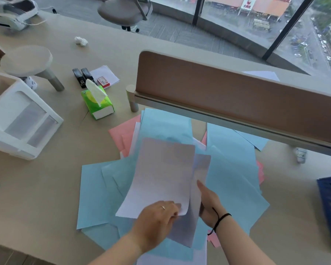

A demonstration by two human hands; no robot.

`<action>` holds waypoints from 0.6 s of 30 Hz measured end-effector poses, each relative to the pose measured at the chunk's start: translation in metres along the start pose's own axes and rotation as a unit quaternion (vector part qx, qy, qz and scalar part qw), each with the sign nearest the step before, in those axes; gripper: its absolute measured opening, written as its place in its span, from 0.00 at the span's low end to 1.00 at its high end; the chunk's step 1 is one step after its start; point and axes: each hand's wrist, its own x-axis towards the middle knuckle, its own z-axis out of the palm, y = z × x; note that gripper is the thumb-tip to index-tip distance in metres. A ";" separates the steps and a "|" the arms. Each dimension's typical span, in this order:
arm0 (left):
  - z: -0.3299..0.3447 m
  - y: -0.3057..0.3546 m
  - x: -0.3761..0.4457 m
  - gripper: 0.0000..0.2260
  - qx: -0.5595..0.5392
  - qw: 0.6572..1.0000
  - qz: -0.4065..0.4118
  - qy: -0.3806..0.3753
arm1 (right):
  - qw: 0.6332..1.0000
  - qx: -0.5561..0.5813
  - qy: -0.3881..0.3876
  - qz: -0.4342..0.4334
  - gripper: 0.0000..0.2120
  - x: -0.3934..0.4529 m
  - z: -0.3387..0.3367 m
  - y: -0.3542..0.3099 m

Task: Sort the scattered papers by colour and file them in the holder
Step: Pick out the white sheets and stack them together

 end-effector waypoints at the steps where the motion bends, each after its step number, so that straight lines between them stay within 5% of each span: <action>1: 0.010 0.000 -0.007 0.07 -0.005 1.000 -0.009 -0.029 | 1.000 0.018 -0.012 0.010 0.20 -0.001 -0.002 0.001; 6: 0.031 0.008 -0.021 0.13 -0.015 0.989 -0.015 -0.147 | 0.995 -0.098 -0.032 -0.010 0.22 -0.003 0.004 0.018; 12: 0.027 0.003 -0.024 0.17 0.002 0.978 0.002 -0.207 | 0.985 -0.162 0.015 -0.059 0.10 0.000 0.000 0.026; 16: 0.008 -0.016 -0.025 0.37 0.024 0.965 -0.113 -0.233 | 0.988 -0.133 0.022 -0.073 0.13 0.001 -0.017 0.027; 18: -0.002 -0.026 -0.024 0.41 -0.036 0.959 -0.213 -0.184 | 0.992 -0.109 0.023 -0.066 0.13 0.000 -0.024 0.027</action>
